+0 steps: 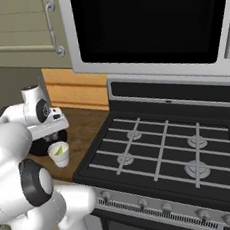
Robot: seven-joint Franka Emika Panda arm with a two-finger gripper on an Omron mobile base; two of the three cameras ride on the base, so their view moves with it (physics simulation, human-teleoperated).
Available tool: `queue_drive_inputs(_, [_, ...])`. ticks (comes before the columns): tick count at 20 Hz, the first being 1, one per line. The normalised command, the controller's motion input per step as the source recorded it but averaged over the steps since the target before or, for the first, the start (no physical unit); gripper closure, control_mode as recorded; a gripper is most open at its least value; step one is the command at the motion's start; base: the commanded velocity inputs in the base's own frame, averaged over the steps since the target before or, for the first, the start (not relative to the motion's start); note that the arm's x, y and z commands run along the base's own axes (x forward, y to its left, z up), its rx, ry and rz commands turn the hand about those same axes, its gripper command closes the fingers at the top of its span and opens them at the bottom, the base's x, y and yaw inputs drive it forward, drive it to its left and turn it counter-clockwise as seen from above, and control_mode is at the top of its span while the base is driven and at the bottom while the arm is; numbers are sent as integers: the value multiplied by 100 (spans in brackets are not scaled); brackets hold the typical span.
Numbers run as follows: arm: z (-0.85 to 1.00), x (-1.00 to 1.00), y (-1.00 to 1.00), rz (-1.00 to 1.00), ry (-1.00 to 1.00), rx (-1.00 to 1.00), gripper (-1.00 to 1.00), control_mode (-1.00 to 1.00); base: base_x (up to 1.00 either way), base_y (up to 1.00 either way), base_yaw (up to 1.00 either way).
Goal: Grab a lemon wedge from the fridge and one ice cube from the ice bowl, and put them in the glass of lemonade.
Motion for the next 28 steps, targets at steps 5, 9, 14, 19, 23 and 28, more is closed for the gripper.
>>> queue_drive_inputs(5, [0,0,-14,0,0,0,100,-100,0,0,0])
queue_drive_inputs(9, [0,1,-13,0,0,0,100,-100,0,0,0])
queue_drive_inputs(14, [0,15,-10,0,0,0,100,-100,0,0,0])
queue_drive_inputs(19, [0,31,2,0,0,0,100,-100,0,0,0])
queue_drive_inputs(23, [0,2,4,0,0,0,100,-100,0,0,0])
queue_drive_inputs(28, [0,-1,13,0,0,0,100,-100,0,0,0])
